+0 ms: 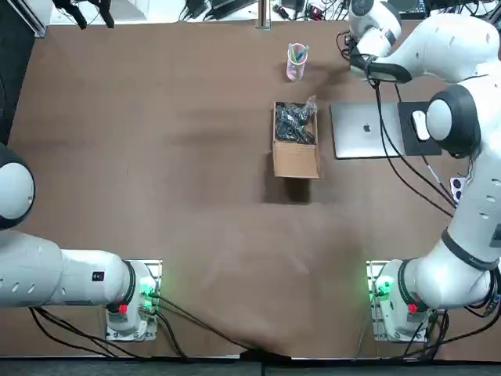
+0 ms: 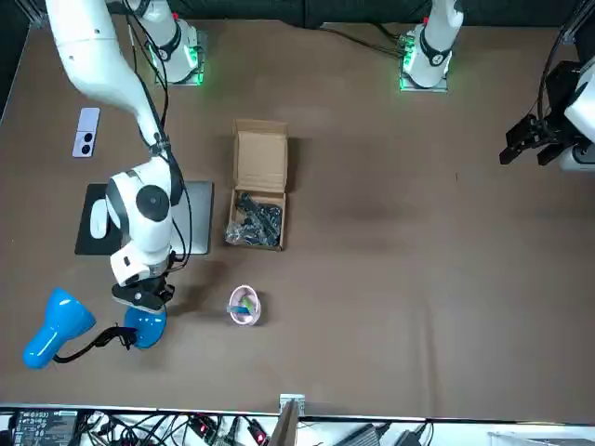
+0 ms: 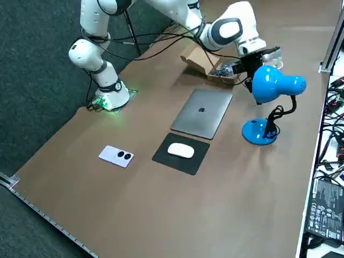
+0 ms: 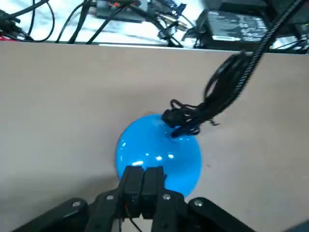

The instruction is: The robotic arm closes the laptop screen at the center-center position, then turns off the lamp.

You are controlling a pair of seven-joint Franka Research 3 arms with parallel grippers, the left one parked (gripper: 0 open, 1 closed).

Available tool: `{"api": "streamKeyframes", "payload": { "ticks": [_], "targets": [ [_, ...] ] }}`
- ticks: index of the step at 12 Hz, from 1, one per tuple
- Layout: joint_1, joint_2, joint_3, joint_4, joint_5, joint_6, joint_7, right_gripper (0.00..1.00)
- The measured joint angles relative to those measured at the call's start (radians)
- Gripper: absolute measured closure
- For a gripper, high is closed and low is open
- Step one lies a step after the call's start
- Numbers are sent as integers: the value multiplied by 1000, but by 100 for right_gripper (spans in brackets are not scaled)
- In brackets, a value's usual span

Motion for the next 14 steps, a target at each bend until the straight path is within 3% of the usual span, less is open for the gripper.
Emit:
{"api": "streamKeyframes", "payload": {
  "ticks": [3,10,14],
  "targets": [
    [8,-53,16,-7,10,-109,-3,98],
    [10,-149,44,-127,168,-182,-4,98],
    [11,-212,92,-133,291,-322,-24,98]
  ]
}}
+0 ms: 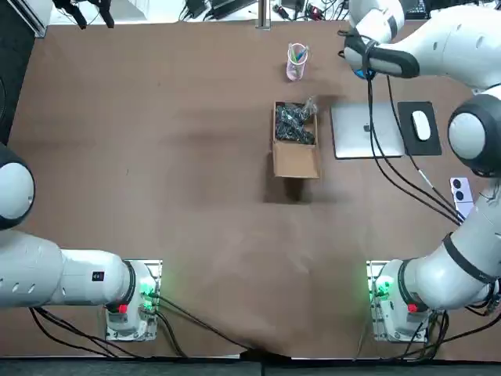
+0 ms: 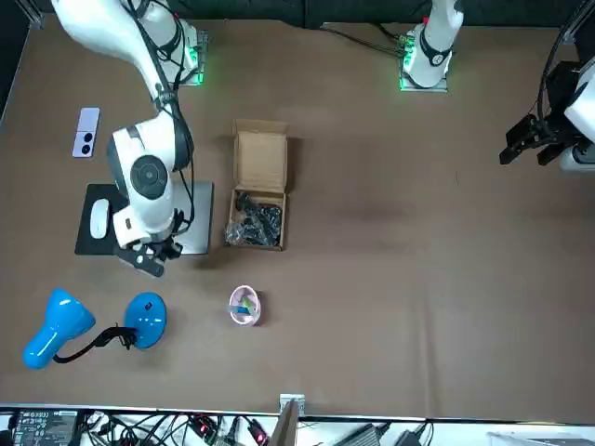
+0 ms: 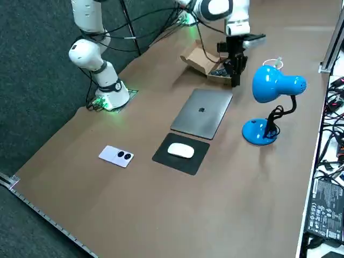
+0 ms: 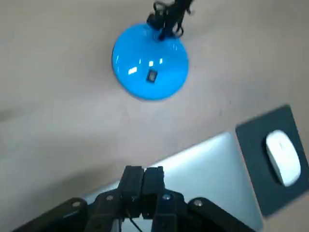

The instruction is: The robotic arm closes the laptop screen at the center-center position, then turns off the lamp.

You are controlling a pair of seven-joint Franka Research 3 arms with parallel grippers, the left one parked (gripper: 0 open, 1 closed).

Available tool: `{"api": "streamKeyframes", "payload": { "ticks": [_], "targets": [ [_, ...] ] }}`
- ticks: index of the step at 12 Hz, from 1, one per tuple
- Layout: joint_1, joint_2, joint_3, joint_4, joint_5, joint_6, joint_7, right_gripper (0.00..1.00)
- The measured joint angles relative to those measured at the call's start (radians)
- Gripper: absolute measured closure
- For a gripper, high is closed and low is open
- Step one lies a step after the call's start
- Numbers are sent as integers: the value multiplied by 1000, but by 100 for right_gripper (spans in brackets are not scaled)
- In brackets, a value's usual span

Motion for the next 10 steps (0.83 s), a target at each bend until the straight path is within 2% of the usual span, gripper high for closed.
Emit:
{"api": "streamKeyframes", "payload": {
  "ticks": [2,6,7,10],
  "targets": [
    [1,-46,14,0,83,-69,-33,98],
    [-1,-160,16,1,250,-210,-141,98],
    [-3,-233,12,3,316,-295,-207,98],
    [-22,-339,-6,5,391,-411,-322,98]
  ]
}}
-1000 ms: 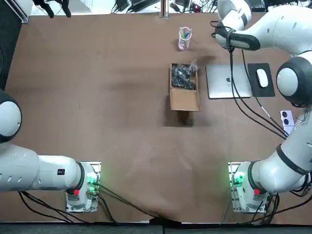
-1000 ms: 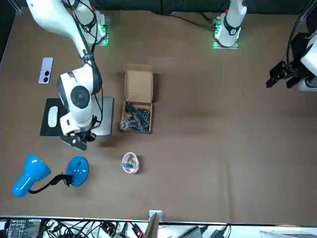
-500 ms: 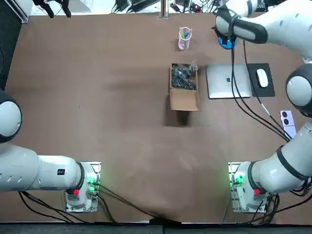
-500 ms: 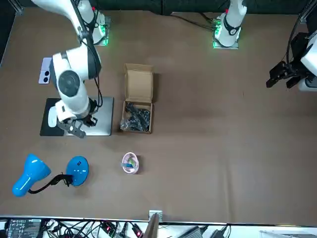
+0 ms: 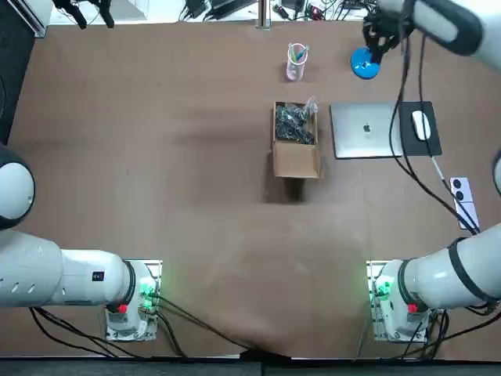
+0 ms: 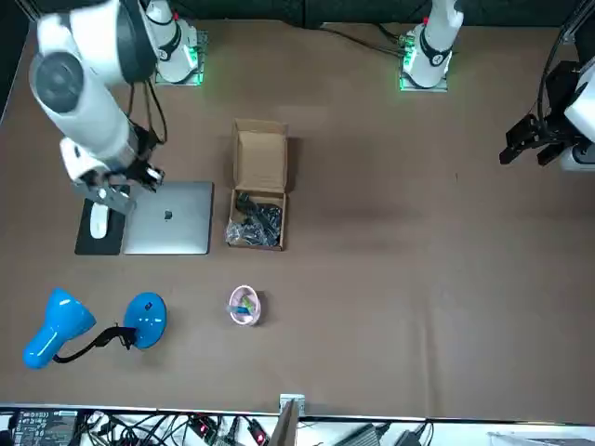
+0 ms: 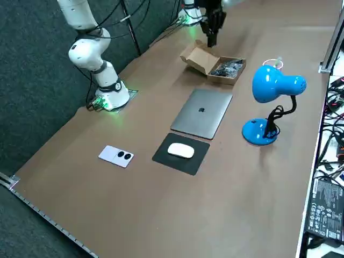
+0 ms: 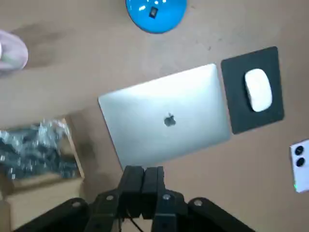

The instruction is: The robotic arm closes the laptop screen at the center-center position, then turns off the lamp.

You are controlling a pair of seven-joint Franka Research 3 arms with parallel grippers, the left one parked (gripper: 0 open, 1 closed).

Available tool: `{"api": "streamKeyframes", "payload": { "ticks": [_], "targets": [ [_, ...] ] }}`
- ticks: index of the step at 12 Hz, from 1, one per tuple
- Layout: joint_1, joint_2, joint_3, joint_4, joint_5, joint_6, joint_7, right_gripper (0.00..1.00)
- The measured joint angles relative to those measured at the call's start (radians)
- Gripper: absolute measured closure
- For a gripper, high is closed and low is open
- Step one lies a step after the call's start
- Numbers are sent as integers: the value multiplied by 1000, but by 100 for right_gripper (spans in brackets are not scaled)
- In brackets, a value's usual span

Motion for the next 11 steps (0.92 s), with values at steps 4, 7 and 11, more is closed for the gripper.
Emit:
{"api": "streamKeyframes", "payload": {
  "ticks": [4,7,11],
  "targets": [
    [-25,-86,-70,0,56,-105,-126,82],
    [-27,-104,-127,4,92,-133,-202,48],
    [-29,-129,-191,9,104,-136,-348,1]
  ]
}}
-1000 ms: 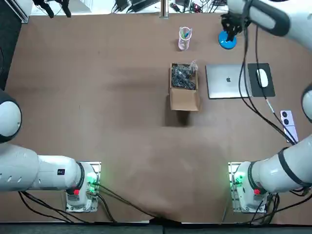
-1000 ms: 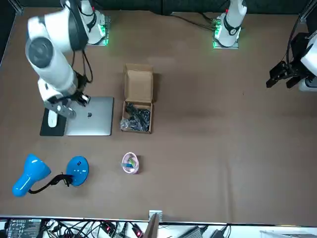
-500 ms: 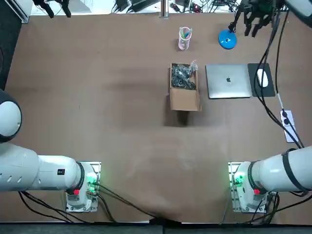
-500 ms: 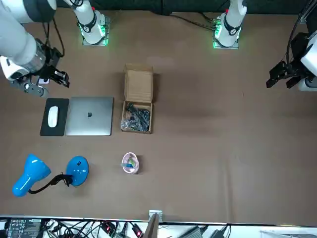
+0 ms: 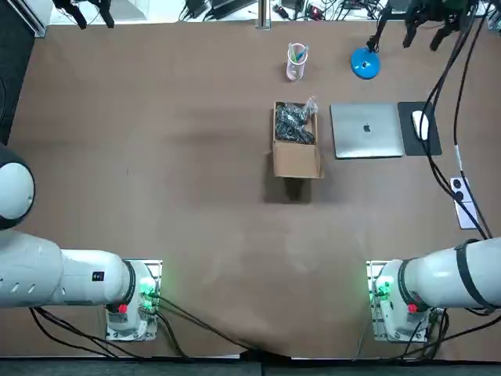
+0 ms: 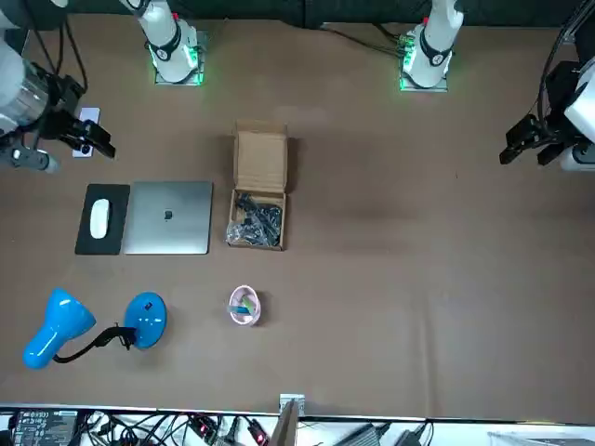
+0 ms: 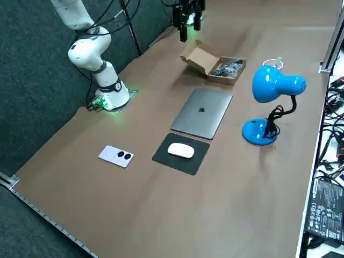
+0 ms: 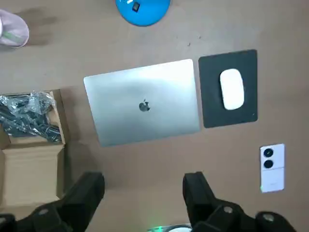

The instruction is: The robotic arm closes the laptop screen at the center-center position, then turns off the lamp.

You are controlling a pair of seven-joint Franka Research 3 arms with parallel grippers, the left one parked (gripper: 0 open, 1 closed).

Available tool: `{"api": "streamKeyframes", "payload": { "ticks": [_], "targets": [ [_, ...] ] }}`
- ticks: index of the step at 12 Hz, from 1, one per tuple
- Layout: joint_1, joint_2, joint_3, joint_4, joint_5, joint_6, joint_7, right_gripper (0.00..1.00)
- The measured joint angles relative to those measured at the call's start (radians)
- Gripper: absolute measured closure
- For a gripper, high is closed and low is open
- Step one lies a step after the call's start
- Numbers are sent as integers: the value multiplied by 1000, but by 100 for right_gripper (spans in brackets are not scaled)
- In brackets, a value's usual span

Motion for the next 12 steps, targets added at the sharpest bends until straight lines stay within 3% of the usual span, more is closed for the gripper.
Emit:
{"api": "streamKeyframes", "payload": {
  "ticks": [4,12],
  "targets": [
    [-2,-44,-57,1,0,-1,-141,0],
    [2,-47,-56,1,0,3,-148,0]
  ]
}}
